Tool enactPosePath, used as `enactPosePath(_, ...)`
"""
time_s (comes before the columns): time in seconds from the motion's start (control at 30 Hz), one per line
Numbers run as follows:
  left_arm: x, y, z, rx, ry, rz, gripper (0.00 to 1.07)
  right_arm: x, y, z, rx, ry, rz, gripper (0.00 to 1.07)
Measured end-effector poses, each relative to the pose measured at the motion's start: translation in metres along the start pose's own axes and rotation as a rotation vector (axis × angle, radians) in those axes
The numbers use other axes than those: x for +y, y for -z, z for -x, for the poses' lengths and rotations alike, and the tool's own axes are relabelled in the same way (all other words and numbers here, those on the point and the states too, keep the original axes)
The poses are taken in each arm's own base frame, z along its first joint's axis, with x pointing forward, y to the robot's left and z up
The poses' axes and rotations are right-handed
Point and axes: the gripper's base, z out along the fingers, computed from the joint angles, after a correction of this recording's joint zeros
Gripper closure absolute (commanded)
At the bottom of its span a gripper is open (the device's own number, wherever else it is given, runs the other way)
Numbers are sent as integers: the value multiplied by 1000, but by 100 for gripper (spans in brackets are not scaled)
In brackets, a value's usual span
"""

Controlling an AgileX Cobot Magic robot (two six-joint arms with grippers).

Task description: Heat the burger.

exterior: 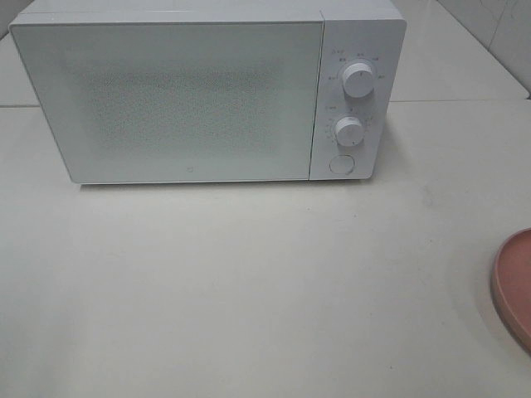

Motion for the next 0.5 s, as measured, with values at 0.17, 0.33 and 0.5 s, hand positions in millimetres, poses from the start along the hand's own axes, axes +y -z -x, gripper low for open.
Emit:
enactPosePath(0.17, -1, 0, 0, -6, 33, 66, 6, 0, 0, 0, 0, -1, 0, 32)
enactPosePath(0.33, -1, 0, 0, -6, 34, 67, 6, 0, 0, 0, 0, -4, 0, 32)
enactPosePath(0.5, -1, 0, 0, -6, 34, 67, 6, 0, 0, 0, 0, -4, 0, 32)
